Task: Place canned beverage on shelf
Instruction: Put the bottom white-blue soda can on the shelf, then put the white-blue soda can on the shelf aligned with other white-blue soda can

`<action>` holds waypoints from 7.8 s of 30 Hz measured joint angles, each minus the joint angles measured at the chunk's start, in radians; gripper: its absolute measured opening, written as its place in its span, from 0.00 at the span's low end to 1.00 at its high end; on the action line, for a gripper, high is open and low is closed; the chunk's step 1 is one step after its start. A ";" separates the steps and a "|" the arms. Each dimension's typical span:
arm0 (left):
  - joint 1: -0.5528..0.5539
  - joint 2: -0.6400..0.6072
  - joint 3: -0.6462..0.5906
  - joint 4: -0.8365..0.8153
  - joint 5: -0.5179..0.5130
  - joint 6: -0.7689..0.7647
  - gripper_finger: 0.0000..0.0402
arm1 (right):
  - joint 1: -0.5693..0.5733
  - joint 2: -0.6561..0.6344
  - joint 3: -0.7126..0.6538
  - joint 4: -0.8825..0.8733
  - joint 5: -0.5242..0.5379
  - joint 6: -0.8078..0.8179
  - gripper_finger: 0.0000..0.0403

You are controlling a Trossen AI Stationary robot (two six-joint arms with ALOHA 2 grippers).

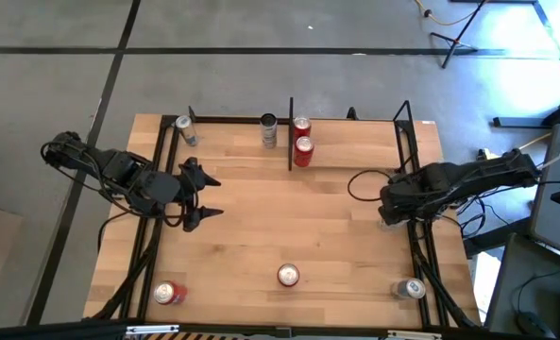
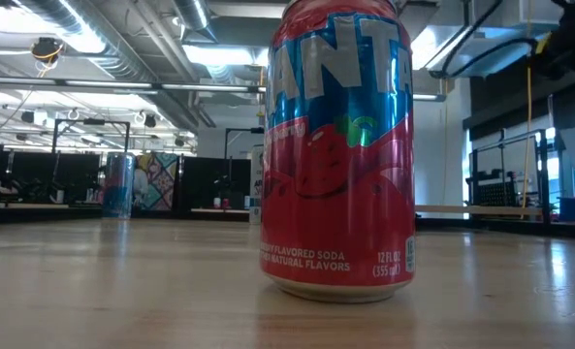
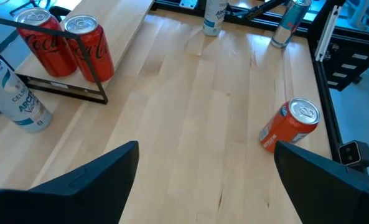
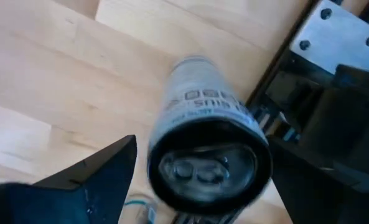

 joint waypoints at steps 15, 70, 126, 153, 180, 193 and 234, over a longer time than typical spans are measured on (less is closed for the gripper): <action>0.000 -0.001 0.000 0.000 0.040 0.000 0.90 | -0.001 0.049 0.060 0.073 0.020 -0.129 0.56; 0.077 -0.005 0.000 -0.027 0.115 -0.009 0.90 | -0.846 0.893 0.951 0.123 0.102 -1.230 0.56; 0.077 -0.005 0.000 -0.030 0.123 0.000 0.90 | -0.845 0.921 0.959 0.148 0.199 -1.339 0.76; 0.670 0.277 0.126 0.255 0.363 0.135 0.90 | -0.661 0.213 0.504 0.474 0.076 -1.368 0.76; 1.166 0.768 0.227 0.464 0.767 0.645 0.90 | -0.671 0.189 0.457 0.513 0.139 -1.415 0.76; 1.163 0.814 0.213 0.468 0.748 0.714 0.90 | -0.703 0.244 0.457 0.507 0.138 -1.435 0.76; 0.818 0.398 0.287 0.324 0.656 0.411 0.54 | -0.700 0.249 0.457 0.778 -0.109 -1.442 0.76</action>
